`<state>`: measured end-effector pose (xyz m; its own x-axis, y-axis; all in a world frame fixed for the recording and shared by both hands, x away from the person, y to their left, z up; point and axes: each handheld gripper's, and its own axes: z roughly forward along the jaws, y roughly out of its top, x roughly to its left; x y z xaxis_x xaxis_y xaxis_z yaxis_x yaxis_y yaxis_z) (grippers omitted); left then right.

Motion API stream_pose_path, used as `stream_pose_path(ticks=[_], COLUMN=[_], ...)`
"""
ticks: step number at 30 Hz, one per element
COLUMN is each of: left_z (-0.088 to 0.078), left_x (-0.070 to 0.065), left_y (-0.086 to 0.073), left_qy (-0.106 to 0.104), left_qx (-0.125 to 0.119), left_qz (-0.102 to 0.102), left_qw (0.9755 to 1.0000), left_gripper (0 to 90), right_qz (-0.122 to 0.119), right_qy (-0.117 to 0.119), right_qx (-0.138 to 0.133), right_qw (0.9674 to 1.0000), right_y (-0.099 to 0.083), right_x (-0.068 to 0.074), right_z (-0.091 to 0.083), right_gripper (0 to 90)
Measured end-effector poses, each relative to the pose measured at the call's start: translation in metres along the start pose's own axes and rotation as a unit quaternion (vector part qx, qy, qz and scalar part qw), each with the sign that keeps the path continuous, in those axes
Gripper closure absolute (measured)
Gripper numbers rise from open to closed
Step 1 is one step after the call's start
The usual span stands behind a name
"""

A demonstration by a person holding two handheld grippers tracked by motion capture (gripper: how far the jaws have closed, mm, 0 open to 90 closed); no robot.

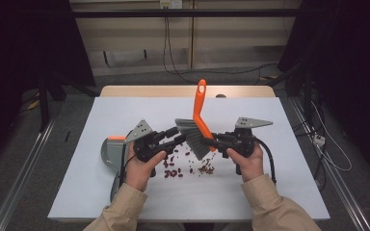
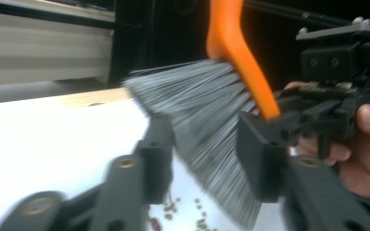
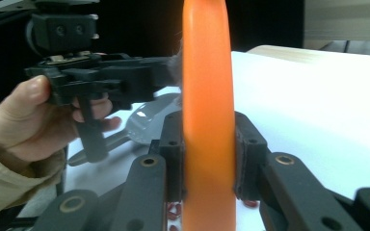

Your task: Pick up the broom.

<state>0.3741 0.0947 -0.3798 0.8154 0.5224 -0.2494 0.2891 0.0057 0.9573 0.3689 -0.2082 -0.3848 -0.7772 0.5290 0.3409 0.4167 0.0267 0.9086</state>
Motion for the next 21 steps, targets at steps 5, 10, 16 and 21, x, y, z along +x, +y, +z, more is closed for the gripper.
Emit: stream_pose_path(ticks=[5, 10, 16, 21], left_z=[-0.011, -0.017, -0.023, -0.032], left_x=[0.004, 0.011, 0.015, 0.021], left_y=[0.008, 0.009, 0.008, 0.006], left_qy=[0.033, 0.056, 0.065, 0.074], left_qx=[0.001, 0.014, 0.032, 0.039], left_qz=[0.012, 0.023, 0.041, 0.050], left_qw=[0.9994, 0.9980, 0.9965, 0.9952], left_gripper=[31.1, 20.0, 13.8, 9.9], right_qz=[-0.011, -0.033, -0.057, -0.070], right_qy=[-0.086, -0.175, -0.242, -0.273], right_qx=[0.014, 0.039, 0.087, 0.120], right_qw=[0.9962, 0.9833, 0.9645, 0.9518], right_y=[0.002, 0.003, -0.001, -0.006], right_x=[-0.012, -0.018, -0.024, -0.032], right_z=[-0.017, -0.031, -0.035, -0.033], right_gripper=[71.3, 71.3, 71.3, 71.2])
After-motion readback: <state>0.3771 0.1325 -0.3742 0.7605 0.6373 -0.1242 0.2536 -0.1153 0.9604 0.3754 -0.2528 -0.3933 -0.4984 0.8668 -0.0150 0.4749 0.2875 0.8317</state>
